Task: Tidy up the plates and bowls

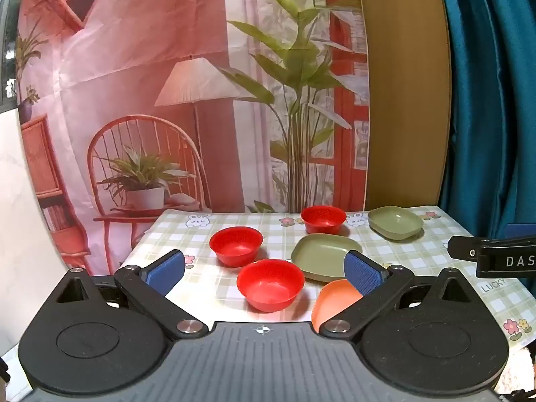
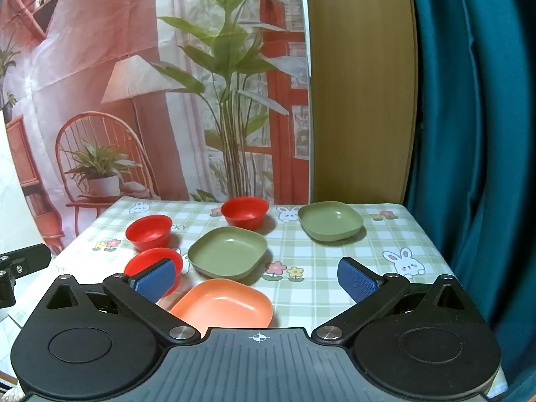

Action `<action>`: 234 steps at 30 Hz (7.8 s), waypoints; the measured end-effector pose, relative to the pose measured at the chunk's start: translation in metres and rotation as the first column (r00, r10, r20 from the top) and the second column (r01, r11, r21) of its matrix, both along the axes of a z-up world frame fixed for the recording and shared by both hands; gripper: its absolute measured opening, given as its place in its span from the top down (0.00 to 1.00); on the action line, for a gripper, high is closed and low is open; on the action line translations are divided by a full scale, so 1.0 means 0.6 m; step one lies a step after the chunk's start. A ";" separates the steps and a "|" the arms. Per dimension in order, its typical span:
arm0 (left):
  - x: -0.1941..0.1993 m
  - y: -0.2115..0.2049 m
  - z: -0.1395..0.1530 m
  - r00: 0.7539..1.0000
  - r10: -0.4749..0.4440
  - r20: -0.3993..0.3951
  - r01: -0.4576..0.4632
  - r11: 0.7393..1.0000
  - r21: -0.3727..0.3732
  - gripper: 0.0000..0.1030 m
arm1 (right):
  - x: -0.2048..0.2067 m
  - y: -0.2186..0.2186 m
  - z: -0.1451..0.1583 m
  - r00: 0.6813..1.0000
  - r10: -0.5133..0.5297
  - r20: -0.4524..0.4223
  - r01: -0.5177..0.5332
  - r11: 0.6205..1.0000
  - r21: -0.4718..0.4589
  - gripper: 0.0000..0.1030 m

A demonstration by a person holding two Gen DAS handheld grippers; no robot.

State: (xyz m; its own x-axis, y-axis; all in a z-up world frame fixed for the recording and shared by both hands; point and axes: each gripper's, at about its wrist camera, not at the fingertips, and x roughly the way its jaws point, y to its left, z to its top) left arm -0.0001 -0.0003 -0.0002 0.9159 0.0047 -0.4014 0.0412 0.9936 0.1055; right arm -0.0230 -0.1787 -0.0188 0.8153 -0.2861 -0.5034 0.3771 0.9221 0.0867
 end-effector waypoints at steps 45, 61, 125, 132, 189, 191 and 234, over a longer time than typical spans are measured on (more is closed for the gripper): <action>-0.006 0.010 0.001 1.000 0.002 0.009 -0.002 0.999 -0.047 0.01 | -0.003 0.002 0.000 1.000 -0.001 0.009 0.001 1.000 0.001 0.00; -0.005 0.011 0.001 1.000 0.003 0.008 -0.002 0.999 -0.049 0.01 | -0.002 0.004 0.005 1.000 -0.001 0.011 0.001 1.000 0.001 0.00; 0.298 0.174 0.060 1.000 0.007 -0.010 -0.007 1.000 -0.027 0.22 | 0.261 -0.054 0.002 0.995 0.055 0.088 -0.063 0.994 0.085 0.00; 0.348 0.216 0.031 0.994 0.110 -0.025 -0.111 0.993 -0.042 0.22 | 0.311 -0.033 -0.018 0.994 0.094 0.062 -0.099 0.991 0.089 0.02; 0.301 -0.013 -0.286 0.839 -0.215 -0.500 0.100 0.964 -0.247 0.48 | 0.233 -0.153 -0.277 0.963 0.097 -0.253 -0.031 0.967 0.253 0.59; 0.301 -0.015 -0.295 0.830 -0.224 -0.510 0.099 0.961 -0.259 0.50 | 0.232 -0.154 -0.280 0.962 0.099 -0.256 -0.028 0.964 0.265 0.61; 0.320 -0.049 -0.236 0.859 -0.263 -0.439 0.179 0.958 -0.226 0.89 | 0.236 -0.181 -0.235 0.983 0.043 -0.178 0.012 0.954 0.300 0.93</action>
State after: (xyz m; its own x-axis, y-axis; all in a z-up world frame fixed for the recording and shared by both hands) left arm 0.1922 -0.0299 -0.1420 0.5951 -0.2832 -0.7521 0.2634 0.9529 -0.1504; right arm 0.1189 -0.2876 -0.1596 0.7062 -0.0877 -0.7025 0.3977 0.8701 0.2912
